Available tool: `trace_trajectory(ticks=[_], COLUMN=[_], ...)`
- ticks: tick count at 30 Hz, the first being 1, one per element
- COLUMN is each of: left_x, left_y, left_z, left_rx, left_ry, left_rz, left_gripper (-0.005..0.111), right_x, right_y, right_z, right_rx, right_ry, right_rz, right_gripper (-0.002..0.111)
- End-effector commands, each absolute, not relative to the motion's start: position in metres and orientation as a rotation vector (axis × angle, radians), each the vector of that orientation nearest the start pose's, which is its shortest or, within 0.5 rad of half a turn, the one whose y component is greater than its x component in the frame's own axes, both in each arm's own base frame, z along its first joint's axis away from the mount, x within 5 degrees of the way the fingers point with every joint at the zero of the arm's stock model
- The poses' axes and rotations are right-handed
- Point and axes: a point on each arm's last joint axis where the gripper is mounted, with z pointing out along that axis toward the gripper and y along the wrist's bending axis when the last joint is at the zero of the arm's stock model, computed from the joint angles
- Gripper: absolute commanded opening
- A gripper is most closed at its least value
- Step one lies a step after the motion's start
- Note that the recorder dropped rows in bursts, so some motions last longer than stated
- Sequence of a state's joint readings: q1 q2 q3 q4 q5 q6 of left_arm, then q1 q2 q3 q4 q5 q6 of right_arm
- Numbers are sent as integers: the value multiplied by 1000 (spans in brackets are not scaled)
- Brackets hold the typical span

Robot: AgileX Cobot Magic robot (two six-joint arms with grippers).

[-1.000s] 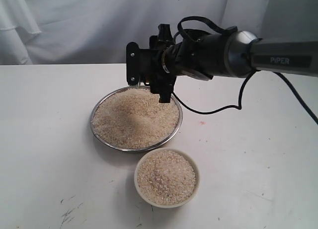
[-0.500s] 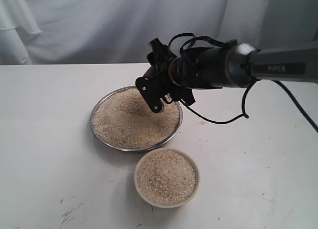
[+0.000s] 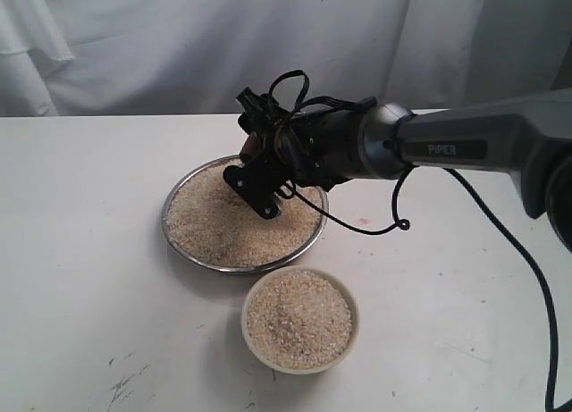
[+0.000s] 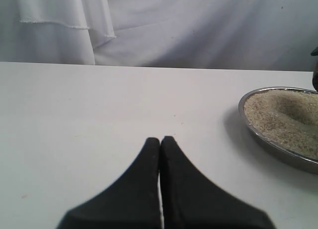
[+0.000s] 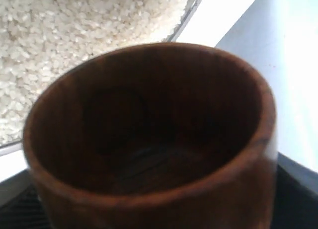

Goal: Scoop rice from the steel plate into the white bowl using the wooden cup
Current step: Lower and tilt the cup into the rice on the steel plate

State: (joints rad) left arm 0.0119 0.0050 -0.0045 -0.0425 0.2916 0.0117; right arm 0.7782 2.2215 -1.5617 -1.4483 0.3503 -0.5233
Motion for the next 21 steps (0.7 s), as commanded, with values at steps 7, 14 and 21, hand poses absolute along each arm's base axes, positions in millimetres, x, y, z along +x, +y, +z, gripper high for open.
trace_trajectory(ticks=[7, 14, 21], left_x=[55, 55, 55], left_y=[-1, -1, -1], left_z=[187, 187, 187], left_rx=[-30, -30, -30], left_ry=[1768, 1768, 1768], left_rz=[-27, -27, -27], left_gripper=[0, 0, 0], right_x=[371, 372, 368], right_y=[332, 332, 337], right_z=[139, 122, 111], right_rx=[-2327, -2361, -2370], right_ry=[530, 513, 521], right_rz=[-1226, -1323, -1311], right_gripper=[0, 0, 0])
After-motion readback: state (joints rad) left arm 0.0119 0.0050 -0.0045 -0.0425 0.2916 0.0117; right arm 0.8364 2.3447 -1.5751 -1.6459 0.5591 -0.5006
